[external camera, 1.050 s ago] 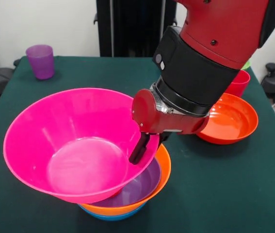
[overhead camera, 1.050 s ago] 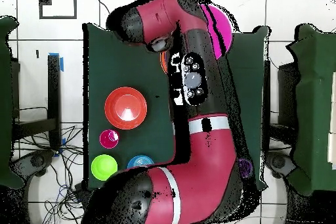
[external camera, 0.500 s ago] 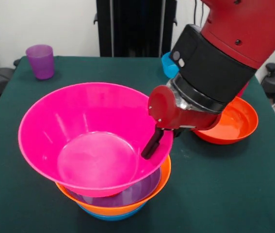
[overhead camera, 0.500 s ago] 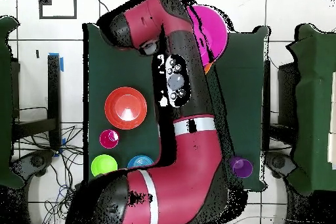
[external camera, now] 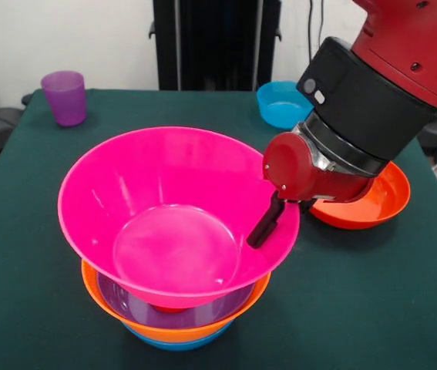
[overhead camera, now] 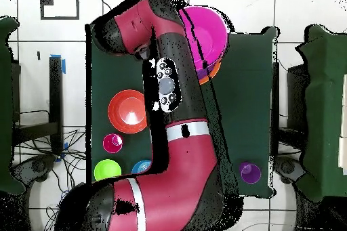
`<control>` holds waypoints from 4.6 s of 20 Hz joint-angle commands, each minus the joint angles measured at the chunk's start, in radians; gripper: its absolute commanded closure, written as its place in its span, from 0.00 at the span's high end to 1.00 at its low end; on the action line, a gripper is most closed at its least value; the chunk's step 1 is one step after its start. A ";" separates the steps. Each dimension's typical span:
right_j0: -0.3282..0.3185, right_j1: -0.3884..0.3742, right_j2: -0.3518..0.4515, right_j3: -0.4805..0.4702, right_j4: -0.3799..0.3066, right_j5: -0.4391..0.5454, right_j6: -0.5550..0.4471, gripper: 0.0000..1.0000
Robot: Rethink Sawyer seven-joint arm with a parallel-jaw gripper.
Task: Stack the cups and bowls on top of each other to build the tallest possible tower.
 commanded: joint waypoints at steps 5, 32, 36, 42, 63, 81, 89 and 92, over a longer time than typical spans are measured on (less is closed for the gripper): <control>-0.022 0.027 -0.040 0.077 0.018 -0.050 -0.040 0.00; 0.021 0.070 -0.094 0.078 0.044 -0.096 0.032 0.00; 0.023 0.061 -0.108 0.095 0.053 -0.105 0.037 0.00; 0.028 0.060 -0.121 0.093 0.067 -0.106 0.029 0.00; 0.045 0.057 -0.146 0.096 0.112 -0.112 0.007 0.00; 0.051 0.054 -0.146 0.102 0.182 -0.128 0.007 0.00; 0.061 0.056 -0.150 0.095 0.202 -0.120 -0.001 0.00; 0.061 0.051 -0.156 0.104 0.200 -0.131 0.001 0.00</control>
